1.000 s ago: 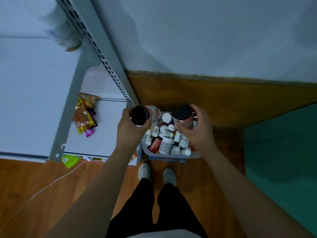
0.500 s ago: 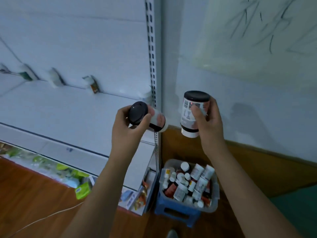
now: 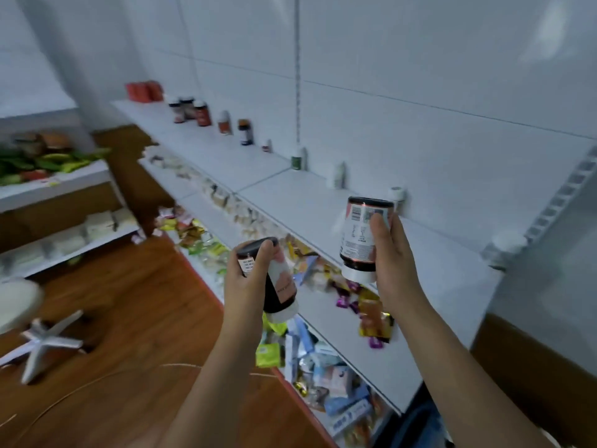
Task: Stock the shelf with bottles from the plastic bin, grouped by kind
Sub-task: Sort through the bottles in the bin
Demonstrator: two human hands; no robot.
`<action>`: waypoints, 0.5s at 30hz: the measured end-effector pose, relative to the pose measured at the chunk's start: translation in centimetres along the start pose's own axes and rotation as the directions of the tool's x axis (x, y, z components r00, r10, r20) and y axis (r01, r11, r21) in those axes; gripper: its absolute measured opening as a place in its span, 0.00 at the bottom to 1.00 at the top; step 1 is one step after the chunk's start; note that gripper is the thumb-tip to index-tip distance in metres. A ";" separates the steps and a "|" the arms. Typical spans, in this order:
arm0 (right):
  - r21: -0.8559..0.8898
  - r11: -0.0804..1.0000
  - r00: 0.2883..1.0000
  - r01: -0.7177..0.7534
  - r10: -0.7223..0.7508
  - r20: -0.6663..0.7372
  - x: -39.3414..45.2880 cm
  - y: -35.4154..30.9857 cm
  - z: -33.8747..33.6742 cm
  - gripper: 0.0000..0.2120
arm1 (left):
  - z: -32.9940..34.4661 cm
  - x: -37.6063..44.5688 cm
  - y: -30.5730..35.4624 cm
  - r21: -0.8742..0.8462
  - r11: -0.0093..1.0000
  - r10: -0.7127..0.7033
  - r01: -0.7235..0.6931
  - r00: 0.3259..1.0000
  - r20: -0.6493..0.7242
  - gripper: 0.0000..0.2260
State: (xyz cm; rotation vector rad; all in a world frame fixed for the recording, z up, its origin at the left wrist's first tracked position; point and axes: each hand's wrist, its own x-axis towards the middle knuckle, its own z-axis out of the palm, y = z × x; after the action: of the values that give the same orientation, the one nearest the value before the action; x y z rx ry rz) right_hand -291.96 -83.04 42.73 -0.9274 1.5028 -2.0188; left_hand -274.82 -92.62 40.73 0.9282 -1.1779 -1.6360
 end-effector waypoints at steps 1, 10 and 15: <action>-0.002 1.000 1.000 -0.015 0.015 0.027 0.3 0.7 2.1 0.11 | -1.9 0.6 0.3 -0.003 1.000 -0.010 0.009 0.999 -0.036 0.20; -0.040 0.995 0.983 -0.093 0.098 0.155 5.7 6.3 16.5 0.17 | -12.6 8.1 2.1 -0.010 0.998 -0.055 0.054 0.952 -0.302 0.22; -0.047 0.989 0.966 -0.138 0.145 0.214 12.1 10.1 22.2 0.17 | -14.6 15.8 2.7 0.017 0.998 -0.051 0.061 0.938 -0.344 0.18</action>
State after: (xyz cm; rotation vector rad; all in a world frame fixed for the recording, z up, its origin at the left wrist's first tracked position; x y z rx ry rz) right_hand -283.98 -108.91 40.07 -0.9878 1.4414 -1.7377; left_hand -265.91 -112.26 38.33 1.2188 -0.9409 -1.4300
